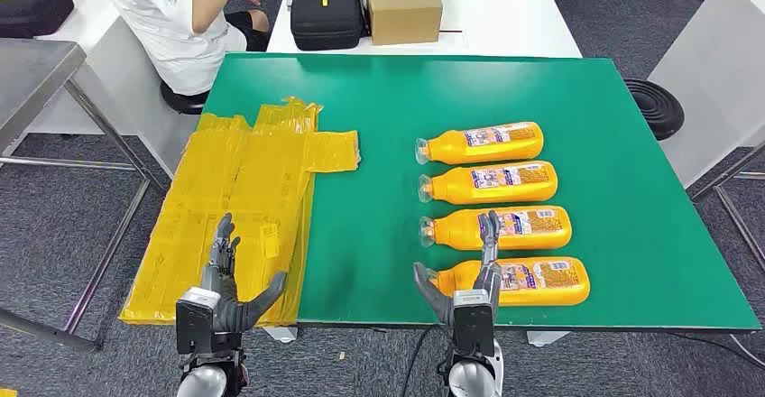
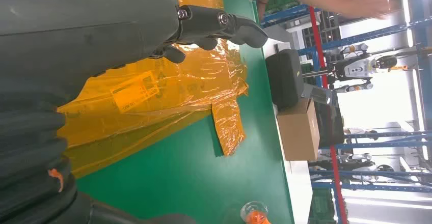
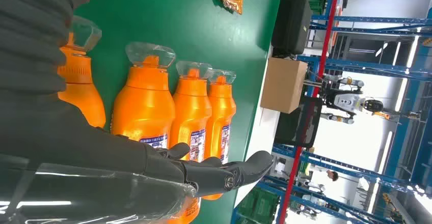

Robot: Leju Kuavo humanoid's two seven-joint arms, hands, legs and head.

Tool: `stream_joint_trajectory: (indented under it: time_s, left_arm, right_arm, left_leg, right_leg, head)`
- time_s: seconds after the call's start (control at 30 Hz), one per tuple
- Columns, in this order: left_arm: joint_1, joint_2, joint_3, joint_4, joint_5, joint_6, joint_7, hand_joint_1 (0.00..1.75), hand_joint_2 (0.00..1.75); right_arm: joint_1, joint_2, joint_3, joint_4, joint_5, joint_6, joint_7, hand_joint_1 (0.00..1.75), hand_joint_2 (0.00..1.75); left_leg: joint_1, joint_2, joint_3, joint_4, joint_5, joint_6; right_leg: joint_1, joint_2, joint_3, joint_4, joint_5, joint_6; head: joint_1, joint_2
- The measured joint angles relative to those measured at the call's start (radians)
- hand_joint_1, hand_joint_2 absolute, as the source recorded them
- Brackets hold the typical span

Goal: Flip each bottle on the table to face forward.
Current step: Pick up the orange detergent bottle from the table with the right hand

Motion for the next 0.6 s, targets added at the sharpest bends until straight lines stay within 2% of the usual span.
stream_joint_trajectory:
  time_s: [0.6]
  left_arm:
    - [0.011, 0.0, 0.0, 0.0, -0.002, -0.007, 0.002, 0.0, 1.75]
  right_arm:
    - [0.006, -0.001, -0.008, 0.001, -0.008, -0.008, 0.0, 0.0, 1.75]
  left_leg:
    - [0.0, 0.0, 0.0, 0.0, 0.0, 0.0]
  right_leg:
    - [0.0, 0.0, 0.0, 0.0, 0.0, 0.0]
  head:
    - [0.0, 0.0]
